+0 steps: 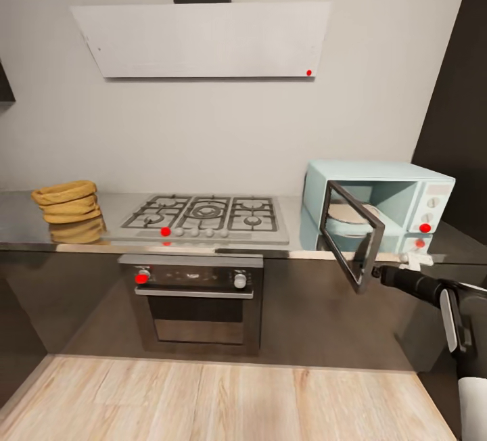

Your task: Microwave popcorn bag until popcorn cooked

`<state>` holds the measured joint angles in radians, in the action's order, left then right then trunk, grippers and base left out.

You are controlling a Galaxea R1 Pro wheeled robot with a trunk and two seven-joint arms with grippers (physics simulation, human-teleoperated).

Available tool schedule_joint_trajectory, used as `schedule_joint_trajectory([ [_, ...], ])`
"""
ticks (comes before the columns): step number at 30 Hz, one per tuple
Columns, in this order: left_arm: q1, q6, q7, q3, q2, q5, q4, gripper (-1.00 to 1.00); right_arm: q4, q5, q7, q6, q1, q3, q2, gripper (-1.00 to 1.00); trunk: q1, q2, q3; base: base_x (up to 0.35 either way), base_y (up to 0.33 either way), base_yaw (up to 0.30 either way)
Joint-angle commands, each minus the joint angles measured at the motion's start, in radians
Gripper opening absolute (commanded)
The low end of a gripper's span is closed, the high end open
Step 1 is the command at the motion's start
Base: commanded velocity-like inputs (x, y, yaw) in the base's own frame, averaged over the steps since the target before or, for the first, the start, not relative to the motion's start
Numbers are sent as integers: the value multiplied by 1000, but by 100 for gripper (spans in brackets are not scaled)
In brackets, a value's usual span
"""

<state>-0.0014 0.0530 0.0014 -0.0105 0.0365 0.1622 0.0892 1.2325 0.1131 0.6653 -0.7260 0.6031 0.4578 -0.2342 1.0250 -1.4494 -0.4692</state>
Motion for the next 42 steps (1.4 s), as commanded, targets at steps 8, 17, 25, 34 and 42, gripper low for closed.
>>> schedule_joint_trajectory([
  [8,0,2,1,0,0,6,0,100,-1,38,-64,-6,1,19,-40,100,0,-1,-1,0,246,0],
  [17,-1,2,1,1,-2,6,0,100,-67,128,-214,87,1,120,-47,100,0,-1,-1,0,7,0],
  [25,0,2,0,1,-3,7,-1,100,-820,311,-275,281,1,120,-29,100,0,-1,-1,0,0,0],
  [34,-1,2,0,1,-4,9,-2,100,-1259,397,-529,745,-242,119,36,100,0,-1,-1,0,0,0],
  [42,-1,2,4,0,-6,38,-3,100,-1265,396,-668,814,-366,120,162,100,0,-1,-1,0,0,13],
])
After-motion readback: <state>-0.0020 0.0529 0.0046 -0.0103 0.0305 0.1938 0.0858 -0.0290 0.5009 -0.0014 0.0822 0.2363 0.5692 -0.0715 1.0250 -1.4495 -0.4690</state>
